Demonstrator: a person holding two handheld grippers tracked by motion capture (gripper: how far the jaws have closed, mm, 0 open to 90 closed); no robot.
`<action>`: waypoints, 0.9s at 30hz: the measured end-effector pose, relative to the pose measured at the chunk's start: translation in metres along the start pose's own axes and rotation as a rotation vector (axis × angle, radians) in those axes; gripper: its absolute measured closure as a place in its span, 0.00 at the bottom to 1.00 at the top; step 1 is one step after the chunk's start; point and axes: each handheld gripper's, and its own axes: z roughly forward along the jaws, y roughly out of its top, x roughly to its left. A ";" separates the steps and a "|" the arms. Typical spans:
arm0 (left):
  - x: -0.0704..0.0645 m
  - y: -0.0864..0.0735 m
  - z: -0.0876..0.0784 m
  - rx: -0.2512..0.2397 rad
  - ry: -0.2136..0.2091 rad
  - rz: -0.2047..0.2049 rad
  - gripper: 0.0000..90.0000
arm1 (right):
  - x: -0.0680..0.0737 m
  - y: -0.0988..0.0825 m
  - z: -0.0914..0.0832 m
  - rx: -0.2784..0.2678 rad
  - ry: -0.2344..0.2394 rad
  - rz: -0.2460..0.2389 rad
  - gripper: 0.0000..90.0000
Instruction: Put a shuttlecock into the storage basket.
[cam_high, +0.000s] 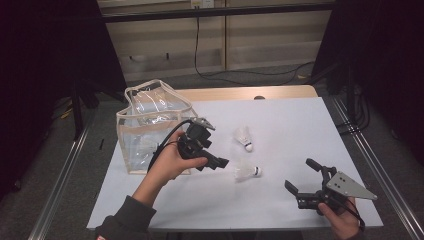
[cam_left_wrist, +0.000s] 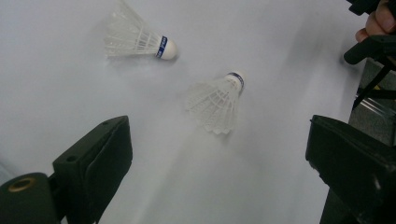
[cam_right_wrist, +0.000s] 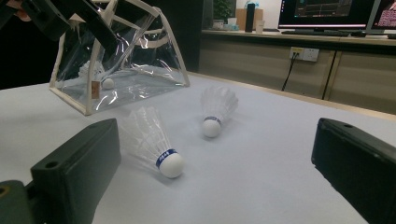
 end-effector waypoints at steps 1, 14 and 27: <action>0.000 -0.001 0.001 0.002 -0.001 0.002 0.08 | 0.000 0.000 0.000 -0.002 -0.002 0.002 0.01; -0.003 -0.008 0.013 0.014 -0.015 0.007 0.08 | 0.000 0.000 0.000 -0.002 -0.004 0.000 0.01; -0.005 -0.013 0.022 0.023 -0.024 0.012 0.08 | 0.000 0.000 0.000 -0.001 -0.002 -0.005 0.01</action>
